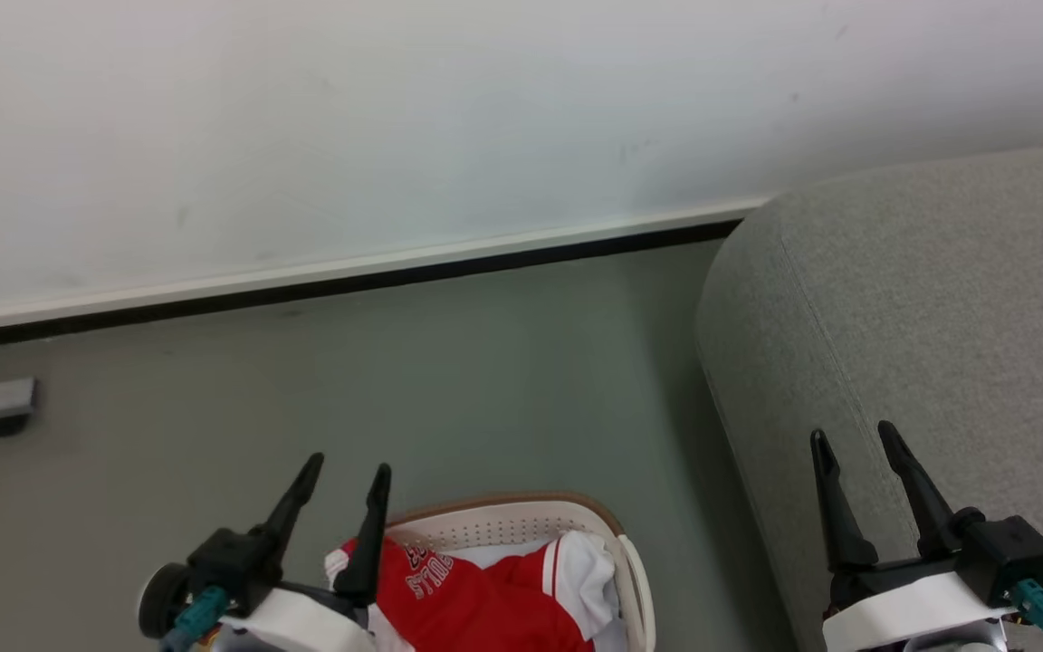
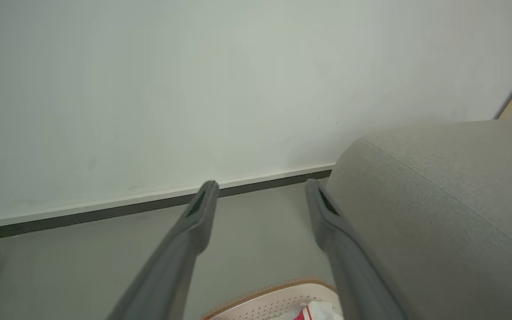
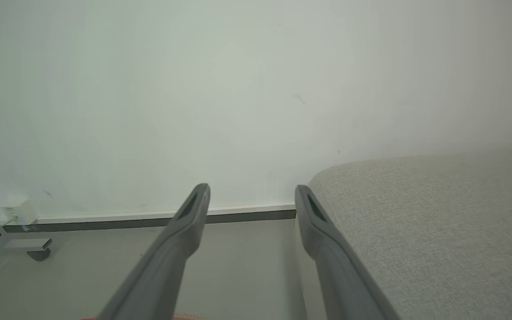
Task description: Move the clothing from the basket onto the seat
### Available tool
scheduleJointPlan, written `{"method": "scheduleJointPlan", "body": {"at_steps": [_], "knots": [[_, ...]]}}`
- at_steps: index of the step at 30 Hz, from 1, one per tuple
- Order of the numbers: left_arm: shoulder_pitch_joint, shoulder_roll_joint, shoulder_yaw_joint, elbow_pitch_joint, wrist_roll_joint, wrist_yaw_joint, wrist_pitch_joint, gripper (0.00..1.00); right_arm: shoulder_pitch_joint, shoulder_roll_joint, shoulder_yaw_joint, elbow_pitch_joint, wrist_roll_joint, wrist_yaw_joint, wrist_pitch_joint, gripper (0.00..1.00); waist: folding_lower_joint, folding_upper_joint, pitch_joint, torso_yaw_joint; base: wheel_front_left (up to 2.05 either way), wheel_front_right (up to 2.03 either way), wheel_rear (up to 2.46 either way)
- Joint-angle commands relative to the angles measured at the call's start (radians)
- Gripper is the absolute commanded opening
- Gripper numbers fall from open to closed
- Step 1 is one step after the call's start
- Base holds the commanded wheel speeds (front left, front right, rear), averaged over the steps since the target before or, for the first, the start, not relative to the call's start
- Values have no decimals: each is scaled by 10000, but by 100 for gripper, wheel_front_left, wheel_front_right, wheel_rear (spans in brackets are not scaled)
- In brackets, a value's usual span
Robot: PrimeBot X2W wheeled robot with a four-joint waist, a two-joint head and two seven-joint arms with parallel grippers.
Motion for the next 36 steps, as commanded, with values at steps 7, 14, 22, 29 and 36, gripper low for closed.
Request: {"method": "scheduleJointPlan", "body": {"at_steps": [7, 14, 22, 29, 36], "knots": [[-1051, 696, -1270, 1875, -460, 7, -3, 100, -373, -20, 18, -365, 348, -21, -21, 100, 0, 0, 1273, -1049, 0, 0, 0], [-2379, 1220, -3039, 4233, -1013, 7, 195, 100, -587, -19, 106, -563, 702, -21, -21, 100, 0, 0, 2201, -1632, 0, 0, 0], [-3611, 1714, -4936, 6219, -2023, 7, 1138, 100, -940, -17, 325, -953, 1194, -21, -21, 100, 0, 0, 3392, -2303, 0, 0, 0], [-4224, 2146, -6342, 6899, -3108, 6, 1948, 100, -1116, -17, 456, -1291, 1645, -21, -21, 100, 0, 0, 4292, -2654, 0, 0, 0], [-5120, 2822, -7602, 7323, -4207, 6, 2993, 100, -1338, -17, 574, -1667, 2132, -21, -21, 100, 0, 0, 5381, -2996, 0, 0, 0]]}}
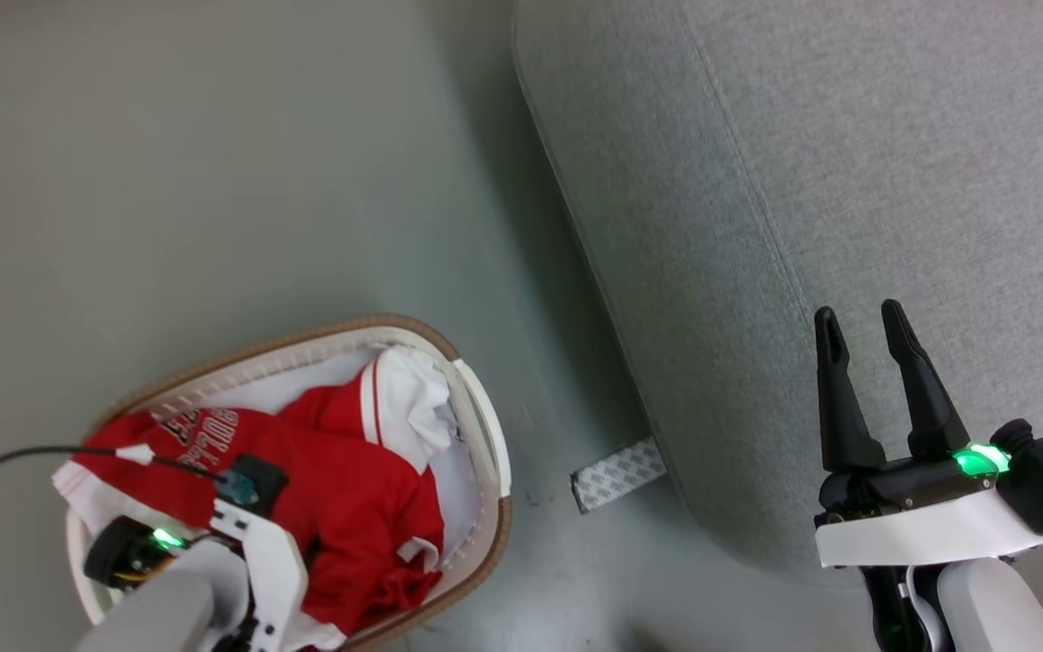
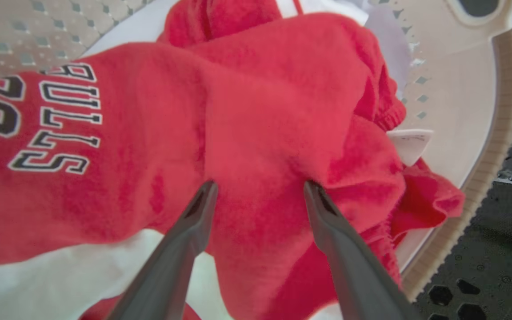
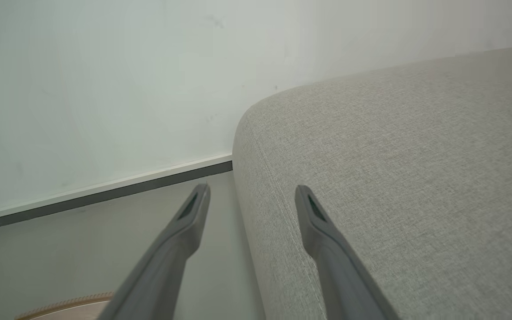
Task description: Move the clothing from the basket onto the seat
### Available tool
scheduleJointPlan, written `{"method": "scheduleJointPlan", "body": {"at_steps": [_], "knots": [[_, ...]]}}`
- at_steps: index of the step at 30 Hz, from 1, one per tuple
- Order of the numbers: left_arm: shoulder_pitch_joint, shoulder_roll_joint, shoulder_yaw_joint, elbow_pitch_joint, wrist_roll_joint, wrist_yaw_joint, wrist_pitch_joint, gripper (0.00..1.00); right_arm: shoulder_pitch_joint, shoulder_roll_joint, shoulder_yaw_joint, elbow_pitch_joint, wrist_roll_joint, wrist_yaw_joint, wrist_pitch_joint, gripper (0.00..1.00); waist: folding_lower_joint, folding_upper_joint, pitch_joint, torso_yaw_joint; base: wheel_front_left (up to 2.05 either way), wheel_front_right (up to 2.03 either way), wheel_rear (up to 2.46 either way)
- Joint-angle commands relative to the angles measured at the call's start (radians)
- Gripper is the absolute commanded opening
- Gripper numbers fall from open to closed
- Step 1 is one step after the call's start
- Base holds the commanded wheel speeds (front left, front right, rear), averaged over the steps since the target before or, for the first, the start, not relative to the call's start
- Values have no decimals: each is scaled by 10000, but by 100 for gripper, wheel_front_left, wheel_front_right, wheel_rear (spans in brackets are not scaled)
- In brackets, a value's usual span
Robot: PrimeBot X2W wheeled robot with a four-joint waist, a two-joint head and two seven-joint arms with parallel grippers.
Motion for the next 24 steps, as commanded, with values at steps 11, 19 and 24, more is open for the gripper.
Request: {"method": "scheduleJointPlan", "body": {"at_steps": [11, 19, 24], "knots": [[-1067, 749, -1743, 201, -682, 6, 1283, 100, -406, -8, 365, -170, 617, -21, -21, 100, -1, 0, 1462, -521, 0, 0, 0], [-1513, 721, -2603, 212, -1217, 6, 1235, 0, -500, -5, 416, -172, 677, -21, -21, 100, -1, 0, 1685, -465, 0, 0, 0], [-1564, 611, -2939, 295, -1595, 6, 966, 0, -555, -7, 406, -58, 552, -21, -21, 100, -1, 0, 1483, -409, 0, 0, 0]]}}
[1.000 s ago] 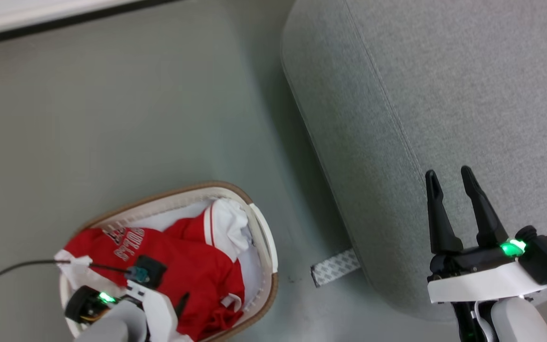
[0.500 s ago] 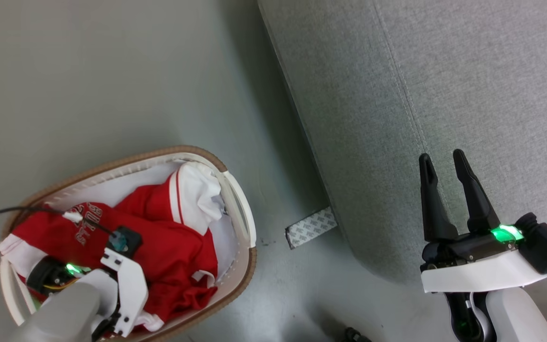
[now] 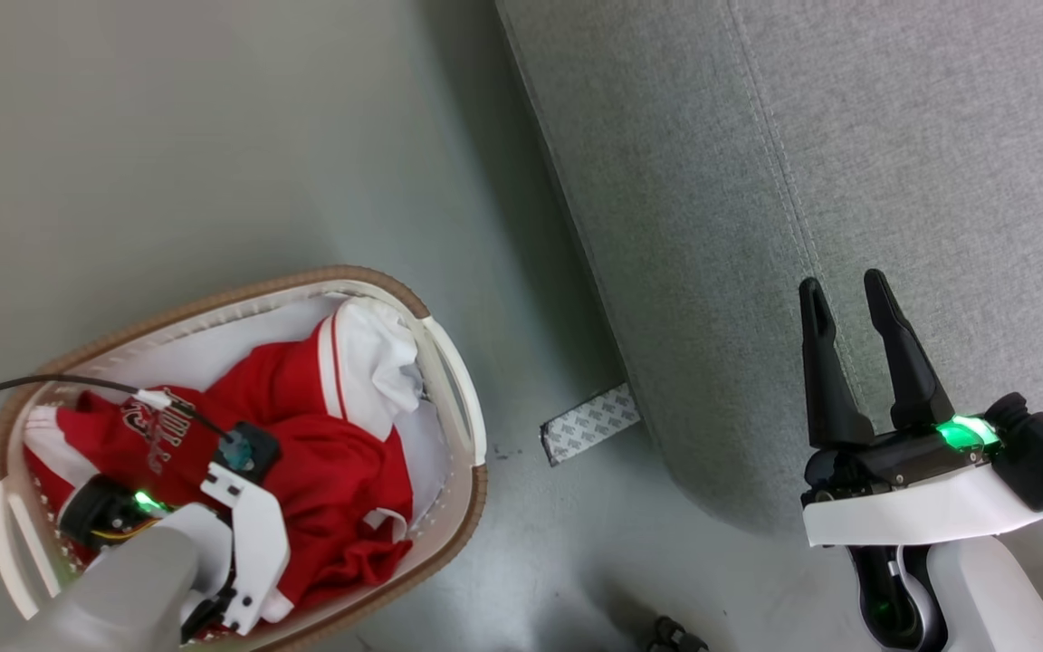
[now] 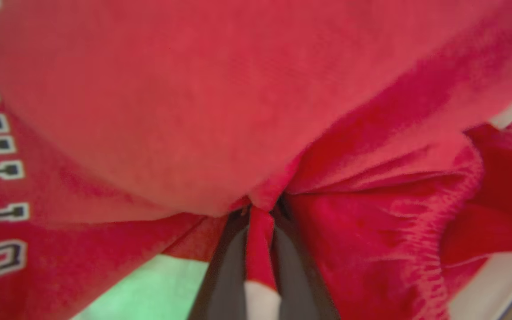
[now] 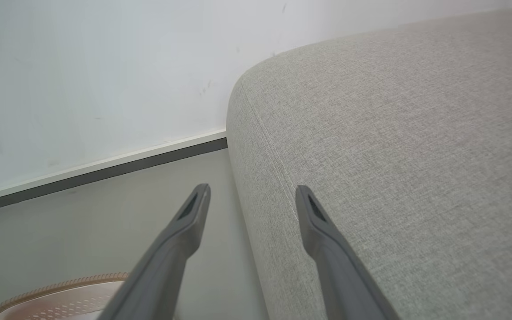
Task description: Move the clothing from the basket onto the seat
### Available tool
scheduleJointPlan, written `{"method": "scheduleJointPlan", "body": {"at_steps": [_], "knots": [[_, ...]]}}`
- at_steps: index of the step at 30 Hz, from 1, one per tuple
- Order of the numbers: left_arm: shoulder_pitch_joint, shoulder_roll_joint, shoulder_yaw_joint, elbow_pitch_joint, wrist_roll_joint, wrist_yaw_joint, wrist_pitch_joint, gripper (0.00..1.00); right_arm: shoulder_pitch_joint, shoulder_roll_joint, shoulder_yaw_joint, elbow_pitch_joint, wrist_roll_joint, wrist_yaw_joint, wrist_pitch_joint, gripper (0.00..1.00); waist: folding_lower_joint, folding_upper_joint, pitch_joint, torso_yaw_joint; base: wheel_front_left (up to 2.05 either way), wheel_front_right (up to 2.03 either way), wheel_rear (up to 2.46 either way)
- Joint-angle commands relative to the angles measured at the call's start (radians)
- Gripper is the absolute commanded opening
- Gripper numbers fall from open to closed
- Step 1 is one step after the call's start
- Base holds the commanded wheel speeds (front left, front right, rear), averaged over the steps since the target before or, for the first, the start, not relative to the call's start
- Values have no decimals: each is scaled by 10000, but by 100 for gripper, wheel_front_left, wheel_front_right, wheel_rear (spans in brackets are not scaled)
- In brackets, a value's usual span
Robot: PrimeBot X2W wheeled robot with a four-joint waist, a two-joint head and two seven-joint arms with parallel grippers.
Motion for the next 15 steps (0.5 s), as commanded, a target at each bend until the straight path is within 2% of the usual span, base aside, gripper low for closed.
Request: {"method": "scheduleJointPlan", "body": {"at_steps": [1, 7, 15], "knots": [[-80, -9, -41, 28, -153, 6, -140, 0, -67, -9, -28, 81, -105, -21, -21, 100, 0, 0, -103, 63, 0, 0, 0], [86, -414, -201, 185, -579, 6, -839, 0, 35, -12, -279, 236, -357, -21, -21, 100, 0, 0, -893, 466, 0, 0, 0], [747, -1164, -288, 195, -1445, 6, -2204, 0, 110, -19, -603, 651, -951, -21, -21, 100, 0, 0, -2773, 1306, 0, 0, 0]]}}
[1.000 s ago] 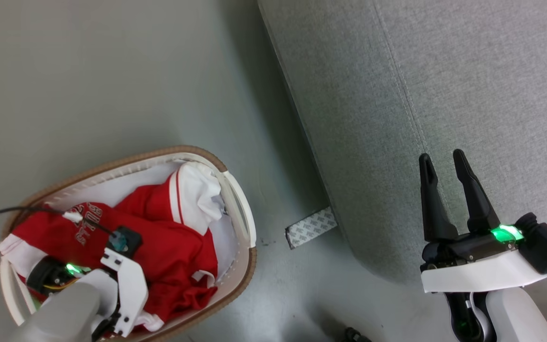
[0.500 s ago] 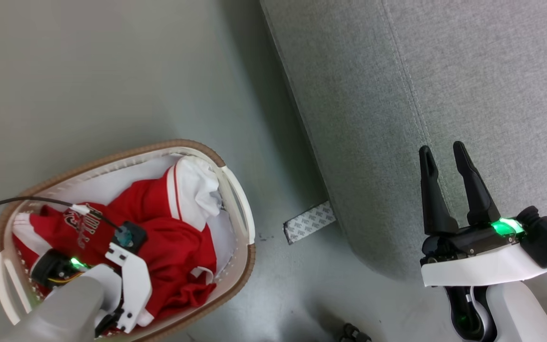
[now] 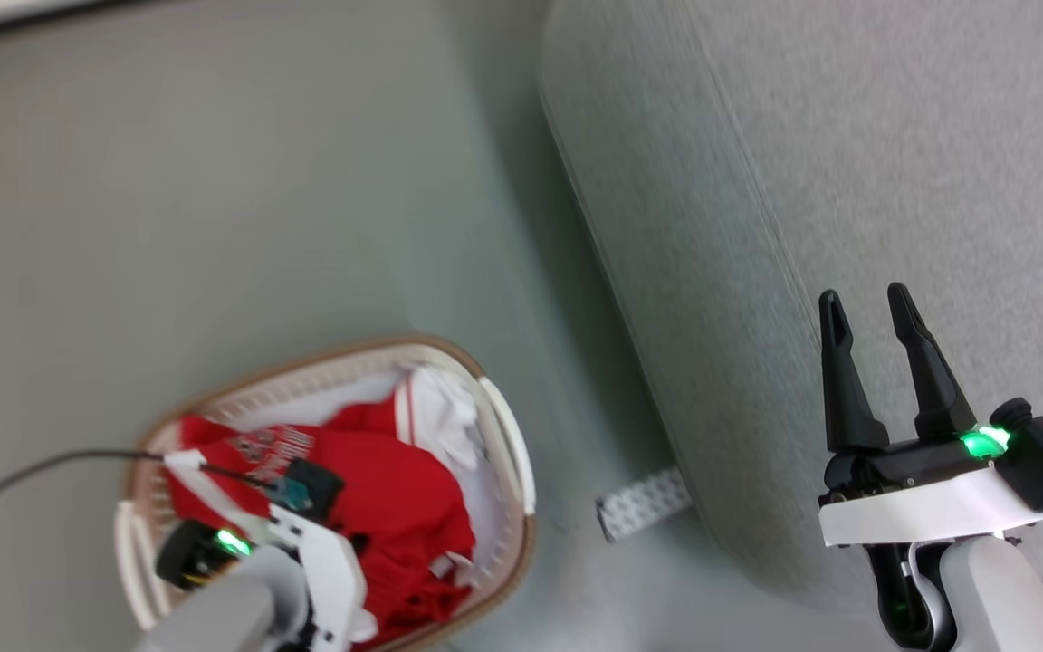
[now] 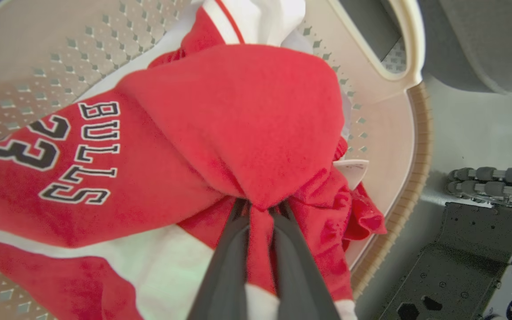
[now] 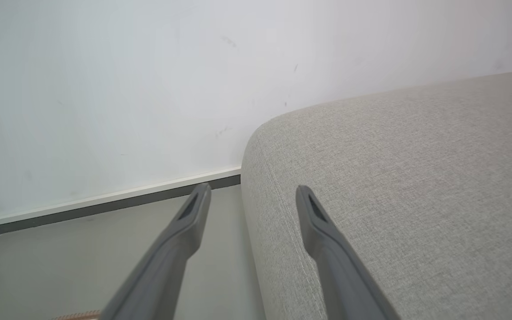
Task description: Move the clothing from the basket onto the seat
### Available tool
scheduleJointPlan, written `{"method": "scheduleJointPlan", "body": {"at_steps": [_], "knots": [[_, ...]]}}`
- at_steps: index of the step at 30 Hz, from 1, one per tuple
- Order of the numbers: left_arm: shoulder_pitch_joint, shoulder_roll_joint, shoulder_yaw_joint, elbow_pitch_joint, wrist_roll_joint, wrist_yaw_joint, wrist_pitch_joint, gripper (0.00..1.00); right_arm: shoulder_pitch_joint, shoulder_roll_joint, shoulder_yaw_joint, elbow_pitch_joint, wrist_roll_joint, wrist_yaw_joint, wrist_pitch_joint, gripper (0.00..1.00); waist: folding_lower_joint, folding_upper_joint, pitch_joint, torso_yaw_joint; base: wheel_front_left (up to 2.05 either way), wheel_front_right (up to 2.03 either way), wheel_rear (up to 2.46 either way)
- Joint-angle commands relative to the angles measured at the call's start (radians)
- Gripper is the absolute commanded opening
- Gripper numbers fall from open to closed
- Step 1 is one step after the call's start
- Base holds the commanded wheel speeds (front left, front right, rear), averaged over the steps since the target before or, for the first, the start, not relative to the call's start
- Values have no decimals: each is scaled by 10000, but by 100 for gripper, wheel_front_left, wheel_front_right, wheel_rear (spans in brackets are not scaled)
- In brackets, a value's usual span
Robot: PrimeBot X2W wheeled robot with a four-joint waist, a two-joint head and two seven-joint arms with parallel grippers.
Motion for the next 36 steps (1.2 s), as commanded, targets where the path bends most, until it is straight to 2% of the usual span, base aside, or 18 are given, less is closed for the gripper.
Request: {"method": "scheduleJointPlan", "body": {"at_steps": [1, 11, 18, 27, 36], "knots": [[227, -99, -2, -8, -226, 6, -183, 0, 126, -30, -43, 100, -88, -21, -21, 100, 0, 0, -989, 637, 0, 0, 0], [967, -671, -122, -601, -1107, 6, -1631, 0, 443, -35, -212, 728, -741, -21, -21, 100, 0, 0, -3161, 1773, 0, 0, 0], [1187, -647, 93, -1363, -1408, 6, -1909, 0, 785, -30, -341, 1018, -950, -21, -21, 100, 0, 0, -4091, 2508, 0, 0, 0], [1567, -310, 2103, -3645, -408, 6, -1903, 0, 1208, -30, -95, 1283, -811, -21, -21, 100, 0, 0, -4940, 3182, 0, 0, 0], [1938, -305, 4230, -5944, 731, 155, -1905, 0, 1593, -35, 308, 1518, -808, -21, -21, 100, 0, 0, -5653, 3507, 0, 0, 0]]}}
